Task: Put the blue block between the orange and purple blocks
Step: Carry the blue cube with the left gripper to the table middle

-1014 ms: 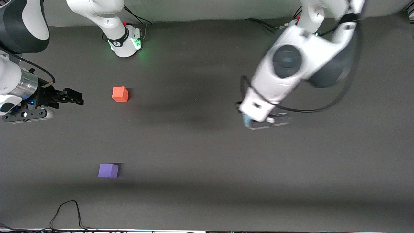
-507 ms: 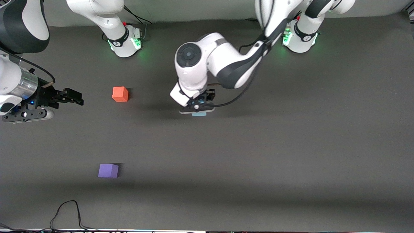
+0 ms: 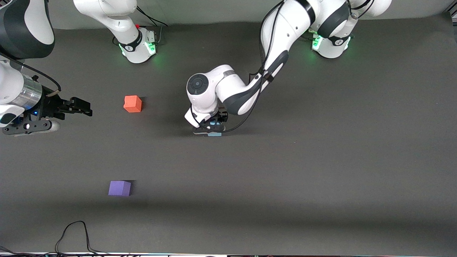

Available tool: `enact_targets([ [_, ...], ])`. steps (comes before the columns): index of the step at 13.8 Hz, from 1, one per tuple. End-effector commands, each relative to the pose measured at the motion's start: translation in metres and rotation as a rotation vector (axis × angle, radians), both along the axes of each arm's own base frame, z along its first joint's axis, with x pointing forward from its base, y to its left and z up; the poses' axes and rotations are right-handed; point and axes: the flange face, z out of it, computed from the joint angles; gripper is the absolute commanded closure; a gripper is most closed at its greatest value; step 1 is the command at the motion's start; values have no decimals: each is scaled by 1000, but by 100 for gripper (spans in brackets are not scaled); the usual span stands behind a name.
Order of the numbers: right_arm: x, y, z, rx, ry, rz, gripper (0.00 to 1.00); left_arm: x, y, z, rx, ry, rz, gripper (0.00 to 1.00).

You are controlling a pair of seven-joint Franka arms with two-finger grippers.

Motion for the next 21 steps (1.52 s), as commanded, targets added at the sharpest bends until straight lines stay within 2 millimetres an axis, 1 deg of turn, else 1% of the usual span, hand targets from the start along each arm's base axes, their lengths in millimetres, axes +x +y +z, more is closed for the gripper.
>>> enact_targets([
  [1,-2,-1,4,-8,3,15,0,-4,1,-14,26,-42,17,71],
  [3,-2,0,4,-8,3,17,0,-4,0,-25,20,-43,16,70],
  [4,-2,0,4,-8,3,17,0,-4,1,-27,22,-41,19,68],
  [5,-2,-1,5,-8,1,15,0,-4,1,-29,29,-46,13,65],
  [6,-2,0,4,-8,3,17,0,-4,2,-32,36,-49,9,55],
  [7,-2,0,4,-8,3,18,0,-5,2,-35,39,-49,7,37],
  [8,-2,0,4,-8,3,18,0,-4,2,-33,39,-51,5,12],
  [9,-2,-1,4,-8,3,17,0,-4,3,-32,43,-49,5,3],
  [10,-2,-1,4,-8,3,17,0,-4,3,-30,48,-47,4,0],
  [11,-2,0,4,-8,3,18,0,-2,4,-23,48,-48,12,0],
  [13,-2,0,4,-8,3,18,0,4,9,8,58,-37,23,0],
  [14,-2,0,4,-8,3,18,0,11,18,24,75,-25,39,0],
  [16,-2,0,5,-8,1,18,0,42,48,81,43,-16,110,0],
  [17,-2,0,5,-8,1,18,0,61,70,110,20,-12,144,0],
  [18,-2,1,6,-8,0,18,0,79,95,135,7,1,166,0],
  [19,-2,2,6,-6,-2,19,0,99,132,170,-17,24,190,0],
  [20,-2,5,9,5,-7,21,0,112,167,189,-25,57,184,0],
  [21,-4,9,12,22,-8,19,0,132,220,203,-26,74,193,0],
])
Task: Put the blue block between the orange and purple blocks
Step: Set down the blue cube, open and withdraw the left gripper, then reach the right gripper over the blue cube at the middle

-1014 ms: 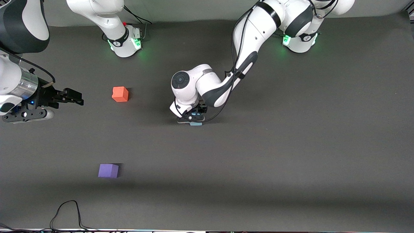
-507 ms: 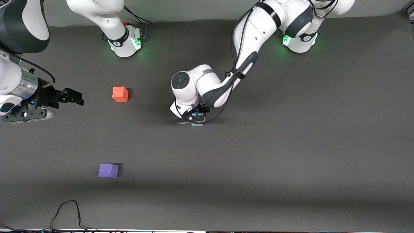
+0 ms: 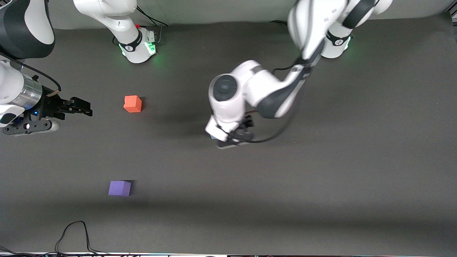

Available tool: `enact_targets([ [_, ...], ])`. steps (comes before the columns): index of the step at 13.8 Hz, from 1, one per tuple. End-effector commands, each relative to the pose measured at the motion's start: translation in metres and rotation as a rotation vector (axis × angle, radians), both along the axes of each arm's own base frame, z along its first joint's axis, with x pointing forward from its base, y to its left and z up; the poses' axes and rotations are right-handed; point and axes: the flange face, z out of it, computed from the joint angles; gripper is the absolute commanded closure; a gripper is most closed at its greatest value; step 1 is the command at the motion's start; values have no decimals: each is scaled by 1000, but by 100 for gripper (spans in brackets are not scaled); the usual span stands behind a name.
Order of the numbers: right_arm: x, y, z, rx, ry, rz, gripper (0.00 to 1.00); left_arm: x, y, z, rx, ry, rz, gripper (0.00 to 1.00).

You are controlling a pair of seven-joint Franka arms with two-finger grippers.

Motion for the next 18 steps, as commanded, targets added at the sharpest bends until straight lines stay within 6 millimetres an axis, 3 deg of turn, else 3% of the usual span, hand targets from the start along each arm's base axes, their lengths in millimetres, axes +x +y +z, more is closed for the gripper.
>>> enact_targets([
  [1,-9,22,15,32,3,26,0,27,120,39,-17,64,-2,0],
  [4,-20,84,48,83,-21,-15,0,33,234,69,-1,65,-24,0],
  [6,-28,142,71,154,-35,-50,0,34,303,84,2,66,-71,0],
  [8,-41,212,73,148,-29,-36,0,34,366,105,-2,82,-127,0],
  [11,-49,290,56,133,3,-94,0,24,438,131,-14,92,-206,0],
  [13,-51,327,53,132,2,-121,0,18,455,142,-16,92,-241,0],
  [15,-56,339,42,119,19,-110,0,11,469,156,-14,75,-261,0],
  [18,-67,367,20,72,47,-173,0,-2,471,168,7,64,-268,0],
])
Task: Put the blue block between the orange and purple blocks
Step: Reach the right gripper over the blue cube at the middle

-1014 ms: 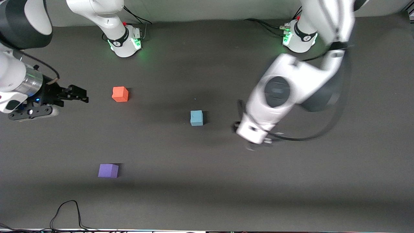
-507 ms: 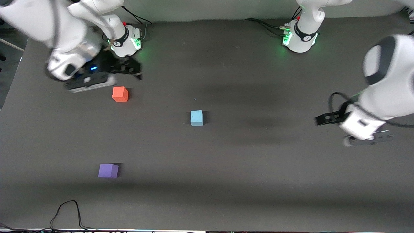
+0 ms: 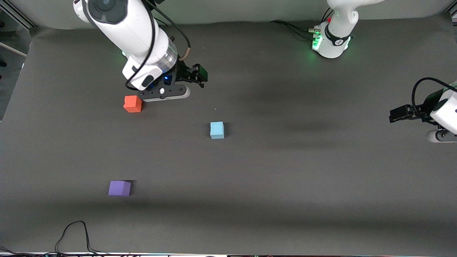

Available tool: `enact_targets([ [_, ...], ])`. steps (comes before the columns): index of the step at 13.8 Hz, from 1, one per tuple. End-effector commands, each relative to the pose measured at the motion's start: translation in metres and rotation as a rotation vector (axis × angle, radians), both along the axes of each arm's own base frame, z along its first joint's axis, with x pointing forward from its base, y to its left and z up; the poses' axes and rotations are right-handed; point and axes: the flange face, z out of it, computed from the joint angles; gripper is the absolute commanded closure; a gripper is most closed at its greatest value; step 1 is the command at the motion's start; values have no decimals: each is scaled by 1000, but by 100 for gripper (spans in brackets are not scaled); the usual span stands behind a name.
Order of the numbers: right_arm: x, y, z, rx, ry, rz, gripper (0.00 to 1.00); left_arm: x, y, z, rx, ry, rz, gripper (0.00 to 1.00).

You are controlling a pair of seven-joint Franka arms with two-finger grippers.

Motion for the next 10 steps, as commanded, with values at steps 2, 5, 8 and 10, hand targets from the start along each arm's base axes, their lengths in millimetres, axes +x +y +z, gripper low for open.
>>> enact_targets([
  [2,-13,38,-23,-74,6,-6,0,-26,5,17,19,-20,-13,0],
  [5,-13,55,-56,-65,-2,8,0,-36,-3,24,28,-35,-24,0],
  [8,-19,64,-97,-69,-7,27,0,-49,-6,16,27,-52,-30,0],
  [10,-27,66,-145,-80,-21,47,0,-47,-5,15,22,-52,-30,0],
])
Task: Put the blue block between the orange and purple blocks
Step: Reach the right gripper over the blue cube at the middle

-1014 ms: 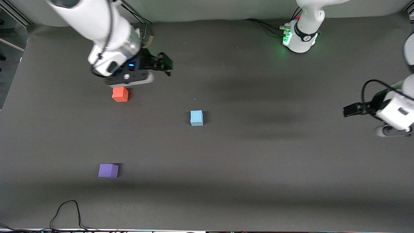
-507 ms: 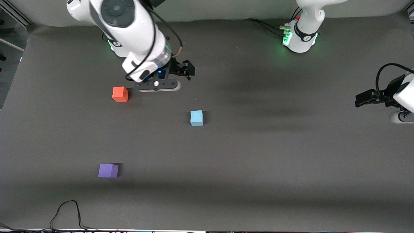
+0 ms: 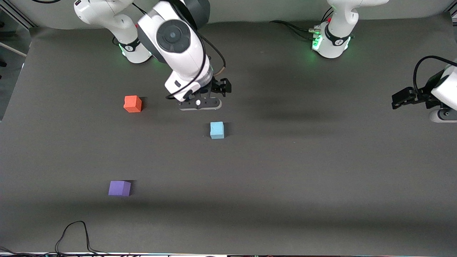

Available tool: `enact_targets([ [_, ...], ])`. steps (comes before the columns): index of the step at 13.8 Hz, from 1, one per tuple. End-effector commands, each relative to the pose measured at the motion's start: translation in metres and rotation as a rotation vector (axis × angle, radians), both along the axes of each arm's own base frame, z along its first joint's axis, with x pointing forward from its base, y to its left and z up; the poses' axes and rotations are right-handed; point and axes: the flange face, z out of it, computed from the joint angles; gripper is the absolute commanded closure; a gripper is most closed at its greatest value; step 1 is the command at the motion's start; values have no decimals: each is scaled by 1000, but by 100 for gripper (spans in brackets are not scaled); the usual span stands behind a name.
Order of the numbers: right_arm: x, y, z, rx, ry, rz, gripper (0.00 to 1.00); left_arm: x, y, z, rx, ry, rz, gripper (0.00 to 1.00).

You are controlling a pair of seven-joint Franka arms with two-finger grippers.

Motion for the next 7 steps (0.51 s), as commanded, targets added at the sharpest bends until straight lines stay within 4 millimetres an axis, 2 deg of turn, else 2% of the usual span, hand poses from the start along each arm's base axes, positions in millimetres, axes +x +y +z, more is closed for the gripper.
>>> enact_targets([
  [1,-24,10,-58,-15,-37,37,0,-10,4,1,-8,-17,-17,0],
  [5,-42,-2,-143,-50,-114,83,0,-9,5,4,-18,-27,-56,0],
  [7,-49,-3,-174,-47,-140,123,0,-8,3,3,-20,-29,-61,0],
])
